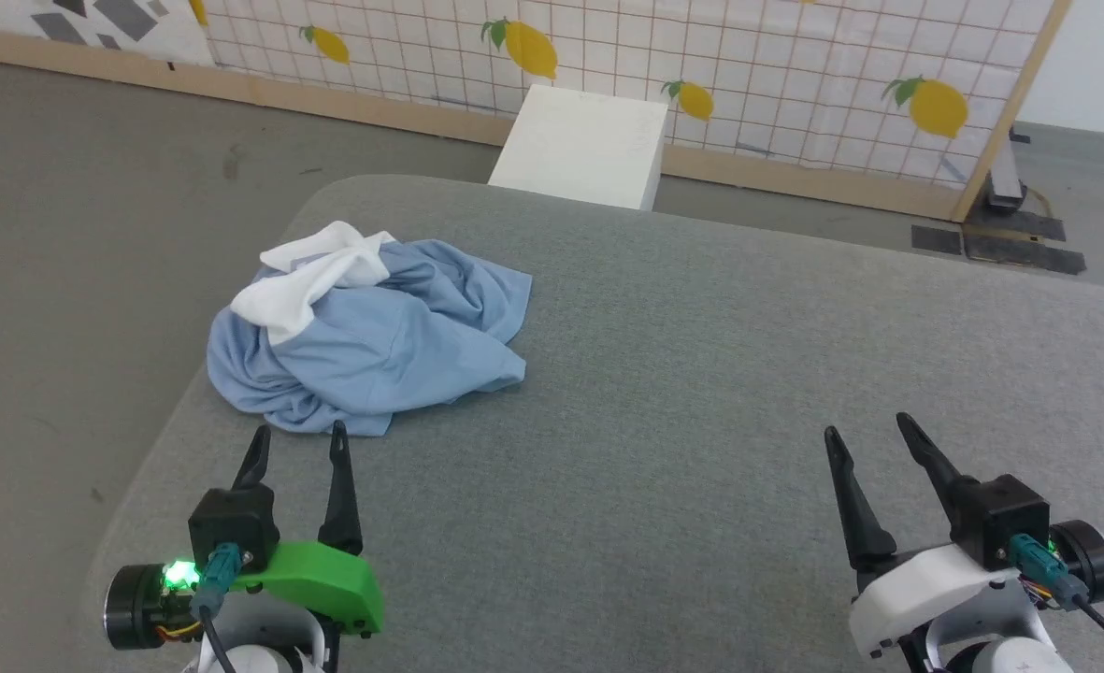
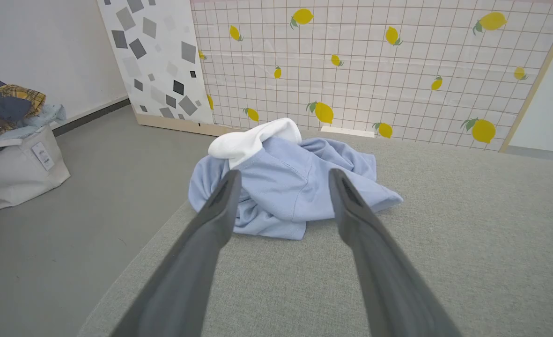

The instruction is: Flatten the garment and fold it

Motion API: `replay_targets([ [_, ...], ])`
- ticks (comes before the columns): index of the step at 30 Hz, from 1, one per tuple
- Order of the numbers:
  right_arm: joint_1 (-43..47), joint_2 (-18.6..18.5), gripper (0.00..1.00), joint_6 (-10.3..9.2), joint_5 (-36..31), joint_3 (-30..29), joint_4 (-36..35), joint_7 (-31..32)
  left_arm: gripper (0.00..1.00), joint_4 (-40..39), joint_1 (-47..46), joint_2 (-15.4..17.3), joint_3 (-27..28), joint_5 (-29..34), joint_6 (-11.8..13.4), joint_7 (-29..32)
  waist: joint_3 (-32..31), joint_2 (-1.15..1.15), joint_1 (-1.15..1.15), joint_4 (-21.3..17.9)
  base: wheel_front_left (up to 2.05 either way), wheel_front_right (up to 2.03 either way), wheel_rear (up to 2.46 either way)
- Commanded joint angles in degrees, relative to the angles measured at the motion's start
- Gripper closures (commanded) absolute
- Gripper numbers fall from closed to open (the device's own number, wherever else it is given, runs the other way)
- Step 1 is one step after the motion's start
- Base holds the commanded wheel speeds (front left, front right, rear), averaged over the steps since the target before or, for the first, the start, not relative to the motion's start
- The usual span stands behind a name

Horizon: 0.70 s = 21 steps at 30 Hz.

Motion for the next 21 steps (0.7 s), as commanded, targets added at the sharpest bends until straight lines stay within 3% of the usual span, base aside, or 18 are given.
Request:
replay_targets([
  [1,-1.1,0.0,0.0,-0.04,0.3,0.2,0.3,-0.7,0.0,0.2,0.2,0.1,0.0,-1.0,0.5,-0.5,0.0,0.0,0.0,0.8,0.0,0.0,0.0],
  [21,-1.6,0.1,0.0,-0.06,0.6,0.6,1.4,-2.5,0.0,1.2,0.6,0.0,0.1,-2.2,2.0,-2.9,0.0,0.0,0.0,6.0,0.0,0.0,0.0],
])
